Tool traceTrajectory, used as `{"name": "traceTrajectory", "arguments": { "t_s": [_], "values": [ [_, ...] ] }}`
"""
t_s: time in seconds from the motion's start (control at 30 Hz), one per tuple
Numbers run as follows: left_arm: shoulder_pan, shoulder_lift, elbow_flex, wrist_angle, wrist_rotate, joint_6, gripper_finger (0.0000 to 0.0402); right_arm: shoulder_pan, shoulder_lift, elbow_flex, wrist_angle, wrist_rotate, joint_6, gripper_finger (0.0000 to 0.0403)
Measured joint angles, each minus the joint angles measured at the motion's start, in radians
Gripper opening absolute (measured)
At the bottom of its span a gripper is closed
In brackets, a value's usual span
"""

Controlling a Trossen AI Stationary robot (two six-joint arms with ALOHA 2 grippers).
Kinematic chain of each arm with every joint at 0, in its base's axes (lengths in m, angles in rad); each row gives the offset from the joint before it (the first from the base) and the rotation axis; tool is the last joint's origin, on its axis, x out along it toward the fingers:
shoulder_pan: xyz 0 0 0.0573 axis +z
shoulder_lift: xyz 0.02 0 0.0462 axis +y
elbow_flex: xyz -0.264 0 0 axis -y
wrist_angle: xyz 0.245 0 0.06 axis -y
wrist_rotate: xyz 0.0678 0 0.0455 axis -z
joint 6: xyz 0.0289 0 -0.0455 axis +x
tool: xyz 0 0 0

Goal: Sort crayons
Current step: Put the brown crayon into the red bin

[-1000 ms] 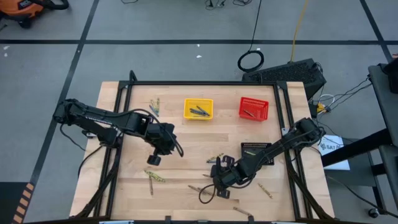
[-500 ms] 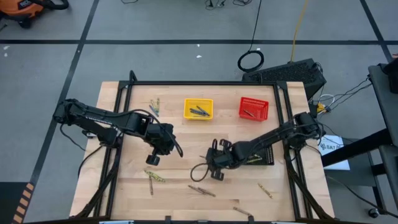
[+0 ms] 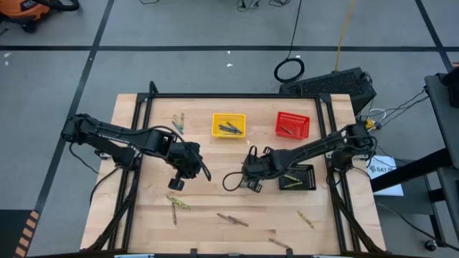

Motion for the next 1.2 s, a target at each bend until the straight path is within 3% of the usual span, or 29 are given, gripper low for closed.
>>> {"name": "traceTrajectory", "arguments": {
  "t_s": [0.33, 0.6, 0.9, 1.2],
  "values": [
    [0.0, 0.0, 0.0, -0.006, 0.0, 0.0, 0.0063, -0.011, -0.169, 0.0, -0.169, 0.113, 0.032, 0.0],
    [0.0, 0.0, 0.0, -0.015, 0.0, 0.0, 0.0063, -0.052, -0.264, 0.001, -0.277, 0.12, 0.03, 0.0],
    [0.0, 0.0, 0.0, -0.015, 0.0, 0.0, 0.0063, -0.171, -0.278, 0.001, -0.436, 0.149, -0.003, 0.0],
    [0.0, 0.0, 0.0, -0.015, 0.0, 0.0, 0.0063, -0.343, -0.304, -0.018, -0.439, 0.141, -0.133, 0.0]
  ]
}}
